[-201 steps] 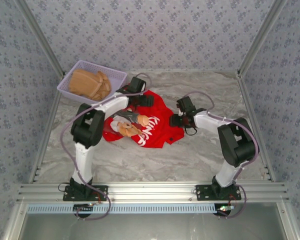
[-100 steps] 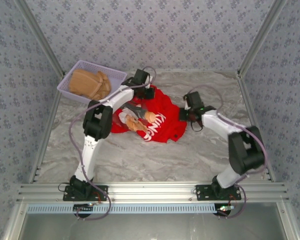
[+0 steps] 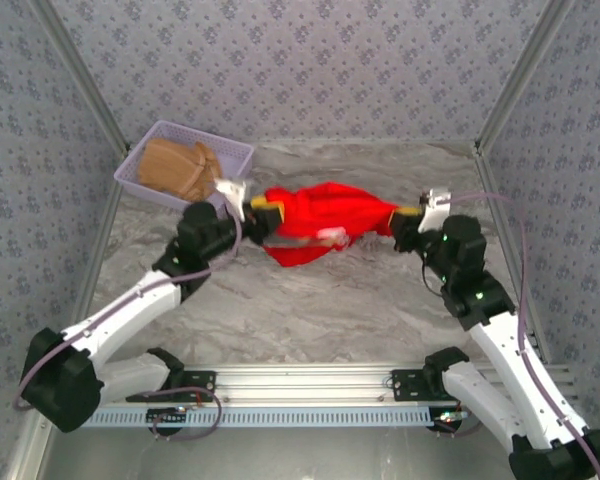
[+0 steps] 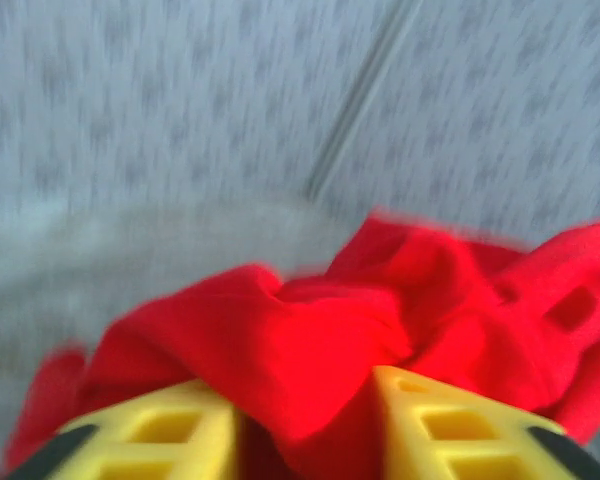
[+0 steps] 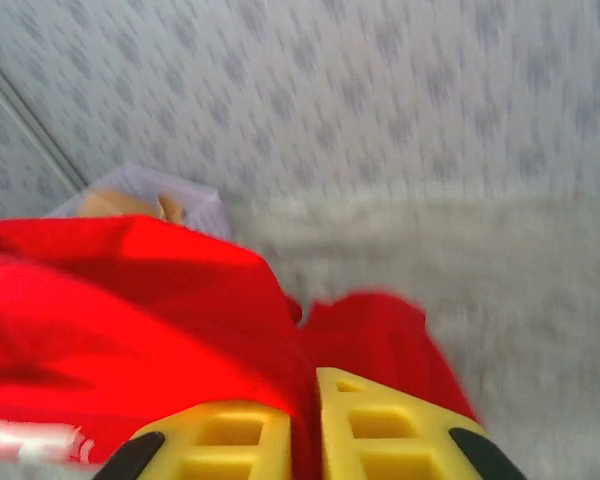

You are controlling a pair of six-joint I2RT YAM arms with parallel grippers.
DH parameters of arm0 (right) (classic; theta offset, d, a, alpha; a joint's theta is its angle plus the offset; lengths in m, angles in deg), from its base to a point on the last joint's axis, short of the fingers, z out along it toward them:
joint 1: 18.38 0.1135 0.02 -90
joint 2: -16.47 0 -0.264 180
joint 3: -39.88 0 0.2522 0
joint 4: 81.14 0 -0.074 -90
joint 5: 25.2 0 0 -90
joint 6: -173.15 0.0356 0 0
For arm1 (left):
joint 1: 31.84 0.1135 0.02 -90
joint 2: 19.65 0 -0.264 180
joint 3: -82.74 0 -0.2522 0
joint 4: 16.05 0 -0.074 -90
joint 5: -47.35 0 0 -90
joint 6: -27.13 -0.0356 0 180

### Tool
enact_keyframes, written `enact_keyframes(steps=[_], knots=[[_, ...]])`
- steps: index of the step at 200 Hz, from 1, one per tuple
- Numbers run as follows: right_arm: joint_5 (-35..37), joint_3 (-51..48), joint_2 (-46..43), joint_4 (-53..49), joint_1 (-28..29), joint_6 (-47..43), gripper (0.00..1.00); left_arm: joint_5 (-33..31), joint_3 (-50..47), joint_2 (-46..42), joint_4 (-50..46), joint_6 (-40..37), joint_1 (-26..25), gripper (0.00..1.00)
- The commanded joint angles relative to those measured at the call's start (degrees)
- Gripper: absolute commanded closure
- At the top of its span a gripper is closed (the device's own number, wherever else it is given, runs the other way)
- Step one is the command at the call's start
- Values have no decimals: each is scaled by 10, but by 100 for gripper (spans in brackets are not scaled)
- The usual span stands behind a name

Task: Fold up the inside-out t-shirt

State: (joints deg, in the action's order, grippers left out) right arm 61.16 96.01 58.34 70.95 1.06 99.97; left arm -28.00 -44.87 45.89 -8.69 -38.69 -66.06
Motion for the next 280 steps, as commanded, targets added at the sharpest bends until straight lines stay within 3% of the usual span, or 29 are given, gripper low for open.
enact_keyframes(steps=[1,17,38,64,92,128,139,151,169,196,224,243,256,270,280], knots=[[19,-86,-21,-148,10,101,80,-59,-136,-8,-64,54,-21,53],[42,-132,-45,-154,22,133,71,-77,-175,-60,-88,69,-40,40],[50,-143,-19,-100,38,148,59,-139,-140,-77,-132,33,-66,26],[16,-98,96,-47,86,127,52,-101,-26,49,-167,-13,-80,24],[-5,-52,183,-52,150,95,49,-95,88,177,-235,-118,-146,21],[4,-63,183,-122,108,101,46,-81,167,271,-314,-230,-196,15],[-6,-69,162,-118,85,104,46,-106,192,306,-333,-255,-203,15],[-18,-71,145,-115,61,103,46,-143,222,341,-338,-265,-205,21],[-32,-69,138,-118,43,99,46,-161,256,370,-317,-253,-198,49],[-30,-64,135,-121,44,73,46,-62,274,356,-286,-207,-176,77],[-71,-81,113,-76,64,46,45,77,270,335,-271,-118,-129,97],[-137,-93,112,-10,80,32,44,167,238,303,-221,-20,-89,100],[-145,-91,121,26,111,19,40,225,204,276,-153,80,-62,100],[-120,-83,141,42,146,2,29,270,172,252,-95,159,-42,100],[-54,-79,159,50,168,-8,22,276,165,239,-103,167,-38,100]])
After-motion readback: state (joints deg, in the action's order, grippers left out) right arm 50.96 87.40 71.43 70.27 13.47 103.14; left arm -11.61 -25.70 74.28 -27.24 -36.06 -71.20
